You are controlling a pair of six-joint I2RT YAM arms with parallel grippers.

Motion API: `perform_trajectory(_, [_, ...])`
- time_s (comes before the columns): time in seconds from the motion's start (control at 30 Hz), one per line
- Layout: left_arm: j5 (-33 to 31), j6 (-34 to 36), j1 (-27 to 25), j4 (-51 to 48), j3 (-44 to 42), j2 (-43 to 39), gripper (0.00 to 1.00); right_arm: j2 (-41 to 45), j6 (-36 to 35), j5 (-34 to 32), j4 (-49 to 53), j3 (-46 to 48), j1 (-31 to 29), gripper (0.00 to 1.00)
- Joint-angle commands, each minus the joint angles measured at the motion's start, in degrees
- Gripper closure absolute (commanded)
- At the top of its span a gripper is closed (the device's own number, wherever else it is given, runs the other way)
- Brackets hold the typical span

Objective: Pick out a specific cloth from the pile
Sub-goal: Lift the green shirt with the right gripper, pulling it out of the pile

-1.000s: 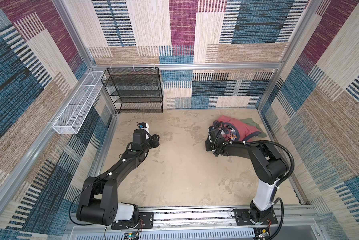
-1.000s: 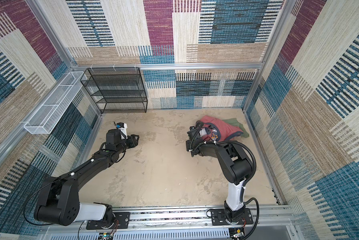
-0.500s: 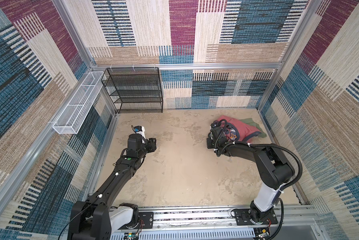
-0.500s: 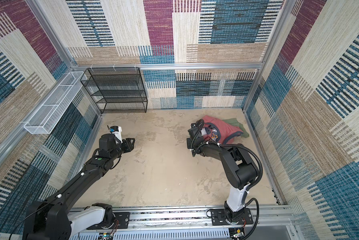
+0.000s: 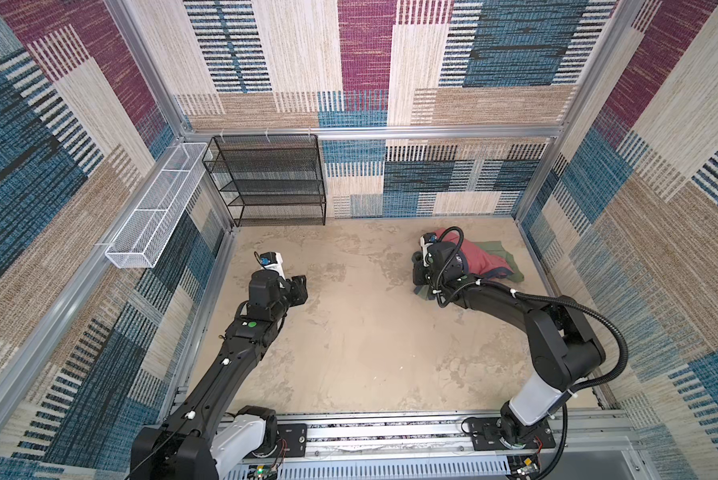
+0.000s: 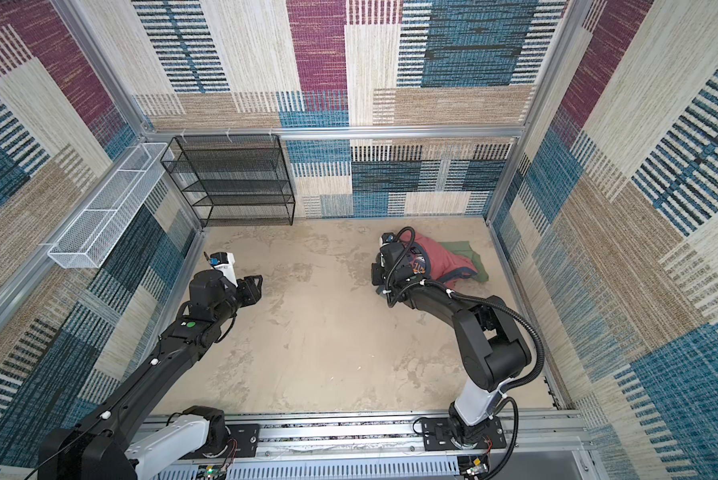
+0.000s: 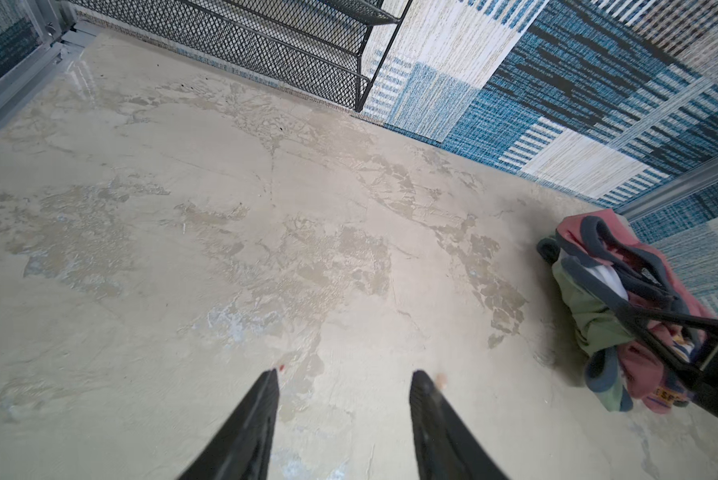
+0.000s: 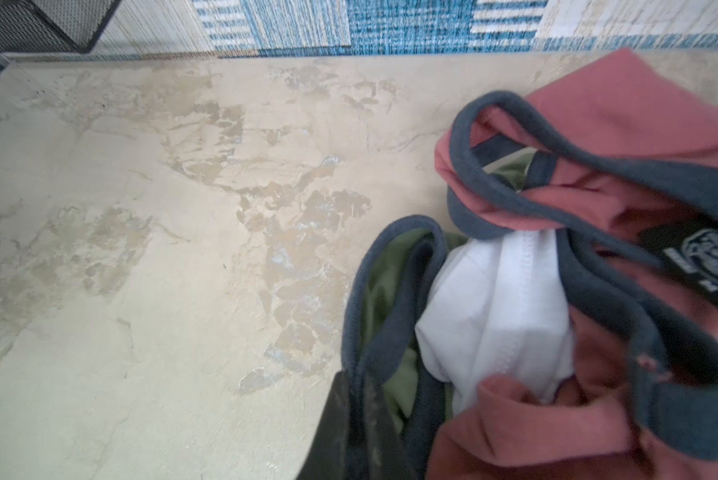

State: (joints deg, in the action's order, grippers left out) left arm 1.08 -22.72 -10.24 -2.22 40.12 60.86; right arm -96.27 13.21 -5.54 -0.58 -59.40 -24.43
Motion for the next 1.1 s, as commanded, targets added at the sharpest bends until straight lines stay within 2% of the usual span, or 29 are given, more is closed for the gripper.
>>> perform_trajectory(0.0, [1.6,0.7,0.0,-1.2,0.4,0.3,0.46,1.4,1.2,2.7,-2.7,0.0,1.1,1.0])
perform_trajectory(0.67, [3.0,0.4,0.0,-1.2,0.1,0.0,0.46,7.0,3.7,12.3,-3.0,-0.3,7.3,1.0])
perform_trajectory(1.07, [2.9,0.2,0.0,-0.9,0.8,0.2,0.46,11.2,3.2,14.3,-1.0,-2.2,9.7,1.0])
